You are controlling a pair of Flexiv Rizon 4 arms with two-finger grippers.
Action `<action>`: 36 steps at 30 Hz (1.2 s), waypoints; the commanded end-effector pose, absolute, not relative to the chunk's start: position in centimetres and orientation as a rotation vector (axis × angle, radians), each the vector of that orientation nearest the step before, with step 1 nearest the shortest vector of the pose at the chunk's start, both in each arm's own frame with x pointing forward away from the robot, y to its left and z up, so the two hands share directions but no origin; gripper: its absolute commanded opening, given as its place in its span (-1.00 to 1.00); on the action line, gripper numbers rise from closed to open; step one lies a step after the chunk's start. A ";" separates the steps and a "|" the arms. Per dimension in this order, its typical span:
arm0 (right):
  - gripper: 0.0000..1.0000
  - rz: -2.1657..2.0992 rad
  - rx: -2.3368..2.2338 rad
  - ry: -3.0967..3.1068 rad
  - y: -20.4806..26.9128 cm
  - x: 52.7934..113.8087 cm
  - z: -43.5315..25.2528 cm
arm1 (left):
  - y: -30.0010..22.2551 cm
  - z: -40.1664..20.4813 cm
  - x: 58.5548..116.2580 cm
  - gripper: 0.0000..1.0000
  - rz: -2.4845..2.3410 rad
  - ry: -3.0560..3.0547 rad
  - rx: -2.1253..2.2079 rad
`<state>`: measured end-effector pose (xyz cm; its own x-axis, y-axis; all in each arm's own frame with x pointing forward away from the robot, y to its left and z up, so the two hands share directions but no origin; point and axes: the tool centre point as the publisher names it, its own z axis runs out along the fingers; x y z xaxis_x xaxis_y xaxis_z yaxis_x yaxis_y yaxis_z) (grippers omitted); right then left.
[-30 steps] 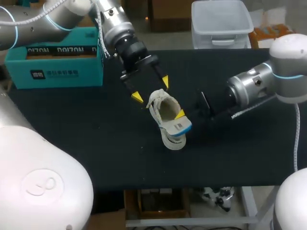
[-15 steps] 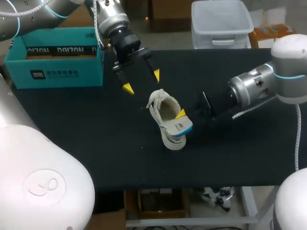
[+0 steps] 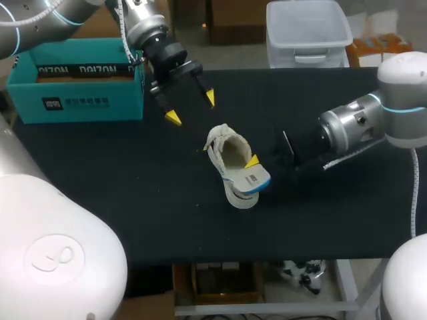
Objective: Open the shoe tongue, take the insole out of the shoe, put the insole back into the shoe, and pack the shoe into the shoebox
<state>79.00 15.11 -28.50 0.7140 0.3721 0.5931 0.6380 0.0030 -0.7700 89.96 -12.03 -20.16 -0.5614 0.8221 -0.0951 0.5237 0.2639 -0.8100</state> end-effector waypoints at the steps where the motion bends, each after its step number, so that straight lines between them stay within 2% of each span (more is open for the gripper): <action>1: -1.00 -0.250 -1.606 -0.840 15.0 79.0 -28.5 | -11.8 -20.1 89.7 1.00 1.201 -2.209 -1.230; 19: -1.00 -0.289 -1.615 -0.829 14.5 80.1 -28.8 | -10.3 -21.2 83.7 1.00 1.608 -2.403 -1.168; 25: -1.00 -0.318 -1.625 -0.810 14.3 80.7 -29.0 | -10.4 -22.2 81.9 1.00 1.781 -2.481 -1.029; 27: -1.00 -0.332 -1.637 -0.811 14.2 81.0 -29.2 | -10.8 -22.4 81.6 1.00 1.760 -2.570 -0.784; 36: -1.00 -0.332 -1.637 -0.811 14.2 81.0 -29.2 | -10.8 -22.4 81.6 1.00 1.760 -2.570 -0.784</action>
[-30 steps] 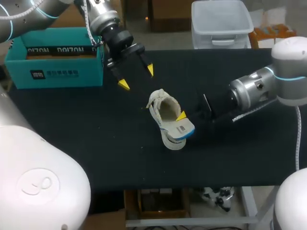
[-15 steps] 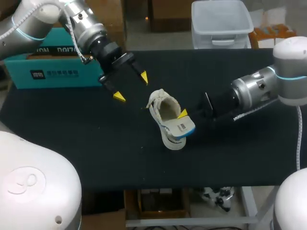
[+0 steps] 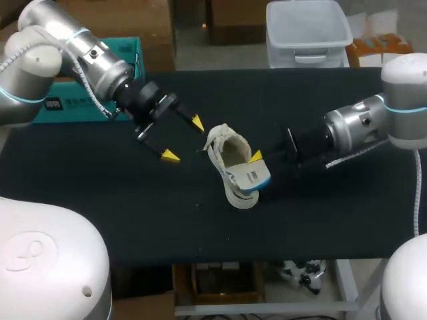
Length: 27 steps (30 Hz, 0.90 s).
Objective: Open the shoe tongue, take the insole out of the shoe, put the insole back into the shoe, and pack the shoe into the shoebox
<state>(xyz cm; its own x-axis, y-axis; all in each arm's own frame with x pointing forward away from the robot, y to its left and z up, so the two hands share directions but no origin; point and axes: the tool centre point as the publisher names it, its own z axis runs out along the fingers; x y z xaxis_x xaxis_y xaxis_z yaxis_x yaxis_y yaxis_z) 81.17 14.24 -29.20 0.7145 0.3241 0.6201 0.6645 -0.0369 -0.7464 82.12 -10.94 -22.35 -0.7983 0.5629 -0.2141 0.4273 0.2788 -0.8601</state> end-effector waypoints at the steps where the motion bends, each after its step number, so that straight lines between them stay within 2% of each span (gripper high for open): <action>1: -1.00 -0.332 -1.637 -0.811 14.2 81.0 -29.2 | -10.8 -22.4 81.6 1.00 1.760 -2.570 -0.784; 12: -1.00 -0.331 -1.608 -0.776 14.4 81.7 -30.3 | -10.8 -22.4 81.6 1.00 1.760 -2.570 -0.784; 27: -1.00 -0.466 -1.563 -0.616 15.7 80.2 -32.3 | -13.2 -23.9 81.3 1.00 1.878 -2.518 -1.070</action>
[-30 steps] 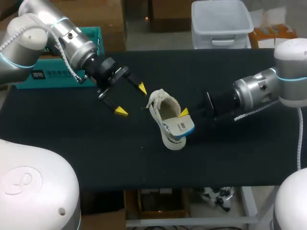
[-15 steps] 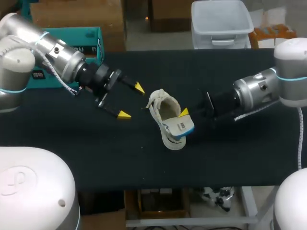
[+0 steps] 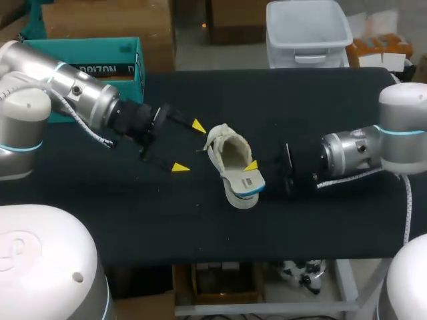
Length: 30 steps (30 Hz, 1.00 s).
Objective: Open the shoe tongue, take the insole out of the shoe, put the insole back into the shoe, and pack the shoe into the shoebox
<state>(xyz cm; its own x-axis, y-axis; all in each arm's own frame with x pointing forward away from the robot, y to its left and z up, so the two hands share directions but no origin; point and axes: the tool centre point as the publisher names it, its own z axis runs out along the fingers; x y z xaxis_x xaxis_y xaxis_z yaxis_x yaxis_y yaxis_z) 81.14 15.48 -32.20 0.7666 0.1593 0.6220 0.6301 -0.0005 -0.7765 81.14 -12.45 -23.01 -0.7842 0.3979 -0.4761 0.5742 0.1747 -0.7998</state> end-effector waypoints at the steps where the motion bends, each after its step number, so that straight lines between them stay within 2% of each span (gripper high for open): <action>1: -1.00 -0.478 -1.557 -0.613 15.8 80.1 -32.3 | -13.5 -24.1 81.4 1.00 -1.666 2.243 0.967; 24: -1.00 -0.634 -1.609 -0.541 14.6 81.4 -31.3 | -17.3 -27.8 81.9 1.00 -1.535 2.137 1.124; 25: -1.00 -0.634 -1.609 -0.540 14.5 81.4 -31.3 | -17.4 -28.0 82.0 0.87 -1.531 2.126 1.123; 26: -1.00 -0.635 -1.609 -0.538 14.6 81.5 -31.3 | -17.6 -28.2 82.1 0.55 -1.517 2.119 1.116; 27: -1.00 -0.635 -1.609 -0.536 14.6 81.6 -31.3 | -17.7 -28.3 82.2 0.05 -1.516 2.118 1.118; 28: -1.00 -0.635 -1.609 -0.535 14.6 81.7 -31.3 | -17.8 -28.5 82.2 -0.12 -1.516 2.116 1.120; 30: -1.00 -0.637 -1.607 -0.532 14.6 81.8 -31.4 | -18.2 -28.8 82.4 -0.23 -1.513 2.112 1.120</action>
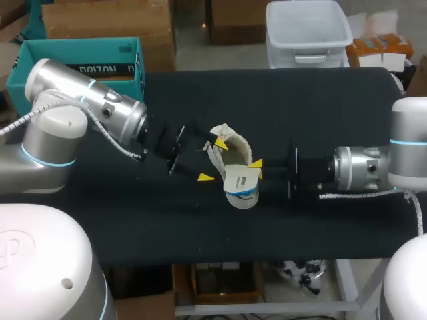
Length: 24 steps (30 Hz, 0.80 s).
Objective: Open the shoe tongue, take the insole out of the shoe, put the insole back into the shoe, and pack the shoe into the shoebox
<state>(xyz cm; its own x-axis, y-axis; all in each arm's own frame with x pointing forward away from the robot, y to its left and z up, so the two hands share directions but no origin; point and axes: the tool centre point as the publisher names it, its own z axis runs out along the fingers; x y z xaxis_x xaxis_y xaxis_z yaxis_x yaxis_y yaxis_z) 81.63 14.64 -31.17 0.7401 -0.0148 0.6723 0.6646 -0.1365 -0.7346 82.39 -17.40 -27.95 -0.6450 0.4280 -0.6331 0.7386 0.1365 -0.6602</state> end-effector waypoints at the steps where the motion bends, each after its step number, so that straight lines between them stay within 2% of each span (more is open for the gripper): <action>1: -1.00 -0.638 -1.606 -0.531 14.6 81.9 -31.4 | -18.3 -28.9 82.4 -0.25 -1.507 2.104 1.120; 3: -1.00 -0.637 -1.605 -0.529 14.7 82.0 -31.5 | -18.6 -29.2 82.4 -0.51 -1.503 2.102 1.124; 7: -1.00 -0.639 -1.609 -0.523 14.8 82.1 -31.8 | -18.9 -29.5 82.5 -0.56 -1.506 2.103 1.137; 9: -1.00 -0.642 -1.609 -0.520 14.9 82.1 -31.9 | -18.9 -29.6 82.6 -0.72 -1.506 2.103 1.139; 13: -1.00 -0.646 -1.613 -0.512 15.0 82.1 -32.2 | -19.2 -30.0 82.9 -0.78 -1.496 2.110 1.147; 15: -1.00 -0.651 -1.613 -0.511 15.1 82.2 -32.3 | -19.4 -30.2 83.0 -1.00 -1.483 2.115 1.151; 24: -1.00 -0.649 -1.609 -0.517 15.5 82.5 -32.3 | -19.8 -30.8 83.4 -1.00 -1.452 2.134 1.173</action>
